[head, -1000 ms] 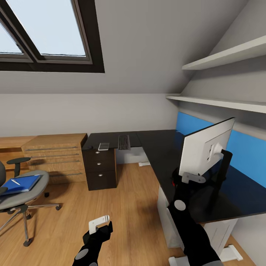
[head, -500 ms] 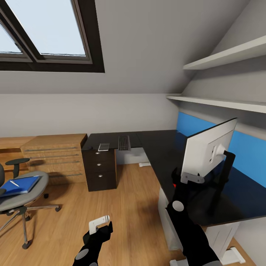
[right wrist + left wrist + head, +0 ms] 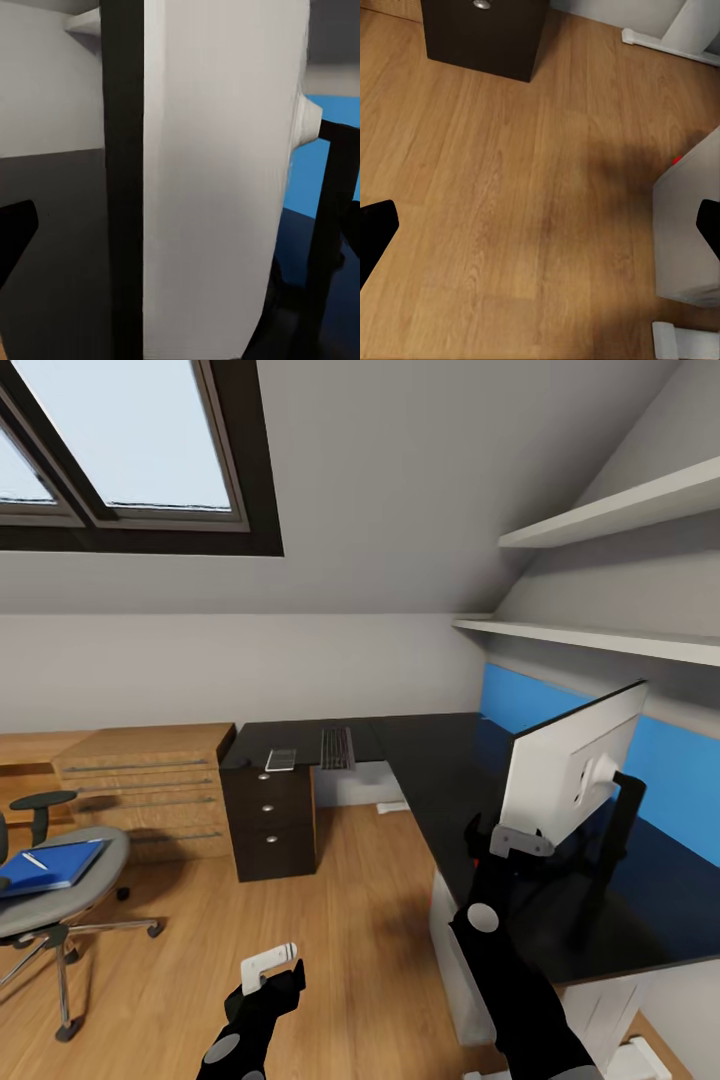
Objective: In the bedroom, organize the workspace by keeping the computer under the desk, ensuring the monitor is on the desk, placing the keyboard on the desk next to the monitor, placing the mouse on the desk next to the keyboard, moving the folder from the swivel chair onto the desk next to the mouse, stacking the notebook on top of the folder with the pen on top of the notebook, and positioning the swivel chair next to the desk.
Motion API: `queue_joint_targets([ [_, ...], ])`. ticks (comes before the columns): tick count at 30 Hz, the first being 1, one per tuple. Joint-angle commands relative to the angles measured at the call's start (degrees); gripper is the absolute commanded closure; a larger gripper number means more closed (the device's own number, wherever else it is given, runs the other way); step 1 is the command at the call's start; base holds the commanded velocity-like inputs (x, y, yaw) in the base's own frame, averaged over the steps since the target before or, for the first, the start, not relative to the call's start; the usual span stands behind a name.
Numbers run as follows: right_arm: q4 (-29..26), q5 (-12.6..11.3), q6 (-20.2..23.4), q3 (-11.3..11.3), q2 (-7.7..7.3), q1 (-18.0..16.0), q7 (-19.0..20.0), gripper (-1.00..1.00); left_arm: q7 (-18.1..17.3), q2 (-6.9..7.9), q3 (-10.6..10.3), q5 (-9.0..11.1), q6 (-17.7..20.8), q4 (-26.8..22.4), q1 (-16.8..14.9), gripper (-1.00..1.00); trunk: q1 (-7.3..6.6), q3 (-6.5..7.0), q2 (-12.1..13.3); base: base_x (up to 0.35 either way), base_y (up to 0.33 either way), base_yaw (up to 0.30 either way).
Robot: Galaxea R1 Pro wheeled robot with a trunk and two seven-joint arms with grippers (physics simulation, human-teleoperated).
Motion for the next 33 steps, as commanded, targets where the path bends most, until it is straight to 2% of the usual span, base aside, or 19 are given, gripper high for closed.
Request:
queue_joint_targets([
  [1,0.0,0.3,0.1,0.0,0.0,0.0,-0.2,-1.0,0.4,0.05,-0.1,0.1,0.3,-0.1,-0.1,-1.0,0.02,-0.07,0.0,0.224,0.001,0.0],
  [17,0.1,0.2,0.3,-0.7,-0.18,0.0,-0.6,-1.0,0.4,0.05,-0.5,-0.1,0.3,-0.1,-0.1,-1.0,0.02,-0.07,0.0,0.086,-0.053,0.0],
  [33,0.1,0.2,0.3,-0.7,-0.2,0.0,-0.6,-1.0,0.4,0.05,-0.5,-0.2,0.3,-0.1,-0.1,-1.0,0.02,-0.07,0.0,0.013,-0.025,0.0],
])
